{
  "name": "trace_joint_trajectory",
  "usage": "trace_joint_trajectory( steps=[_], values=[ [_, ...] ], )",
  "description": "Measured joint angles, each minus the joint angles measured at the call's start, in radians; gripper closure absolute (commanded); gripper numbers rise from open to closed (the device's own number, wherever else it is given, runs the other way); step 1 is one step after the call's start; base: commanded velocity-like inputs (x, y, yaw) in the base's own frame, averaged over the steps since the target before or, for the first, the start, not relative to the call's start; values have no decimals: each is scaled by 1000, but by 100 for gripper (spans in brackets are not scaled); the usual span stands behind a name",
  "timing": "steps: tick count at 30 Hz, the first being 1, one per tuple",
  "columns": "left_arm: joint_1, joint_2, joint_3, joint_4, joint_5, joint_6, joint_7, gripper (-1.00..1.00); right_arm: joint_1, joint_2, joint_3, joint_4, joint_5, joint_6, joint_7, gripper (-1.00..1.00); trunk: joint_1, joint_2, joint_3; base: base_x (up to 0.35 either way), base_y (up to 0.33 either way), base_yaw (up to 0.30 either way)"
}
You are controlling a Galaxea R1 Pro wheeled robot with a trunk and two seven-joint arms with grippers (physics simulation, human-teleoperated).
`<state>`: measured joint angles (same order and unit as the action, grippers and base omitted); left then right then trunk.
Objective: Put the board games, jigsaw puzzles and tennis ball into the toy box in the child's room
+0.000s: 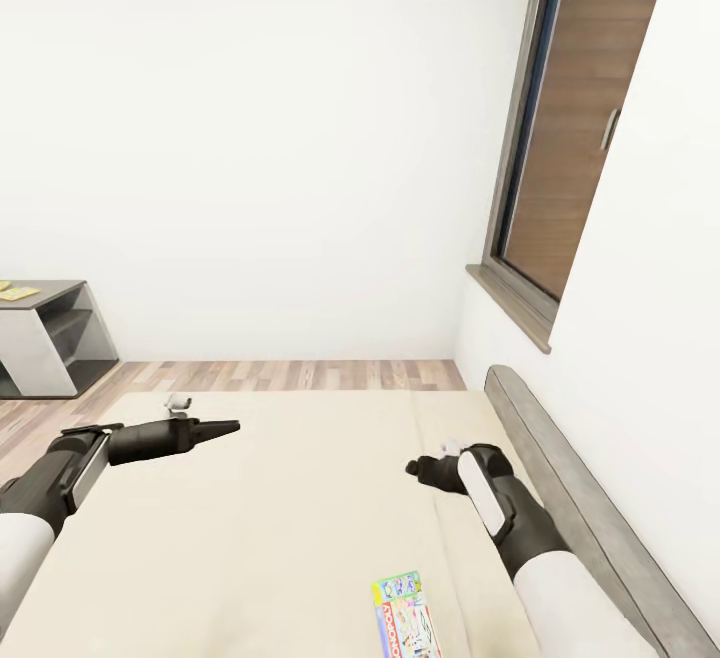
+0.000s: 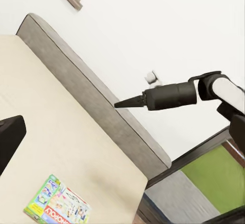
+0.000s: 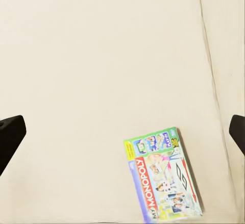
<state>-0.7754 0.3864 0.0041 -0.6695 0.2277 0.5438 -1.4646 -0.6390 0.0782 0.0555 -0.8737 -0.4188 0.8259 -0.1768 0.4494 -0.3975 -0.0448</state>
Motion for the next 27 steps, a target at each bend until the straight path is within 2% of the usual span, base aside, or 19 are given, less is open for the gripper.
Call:
trace_joint_trajectory(
  steps=[3,9,14,19,23,27],
  values=[
    [0,-9,-1,-1,0,10,-6,-100,-71,20,0,105,2,4,-70,-100,0,0,0,0,0,0],
    [0,-51,-6,-17,0,41,-12,-100,-137,41,0,199,5,6,-151,-100,0,0,0,0,0,0],
    [0,-65,-9,-26,-1,64,-13,-100,-146,43,4,217,5,9,-169,-100,0,0,0,0,0,0],
    [0,-66,-8,-28,-1,73,-14,-100,-141,43,12,220,3,9,-169,-100,0,0,0,0,0,0],
    [0,-66,-7,-28,-1,75,-13,-100,-139,44,37,220,2,-7,-170,-100,0,0,0,0,0,0],
    [0,-66,-7,-28,-2,76,-13,-100,-139,45,76,221,-1,-54,-168,-100,0,0,0,0,0,0]
  ],
)
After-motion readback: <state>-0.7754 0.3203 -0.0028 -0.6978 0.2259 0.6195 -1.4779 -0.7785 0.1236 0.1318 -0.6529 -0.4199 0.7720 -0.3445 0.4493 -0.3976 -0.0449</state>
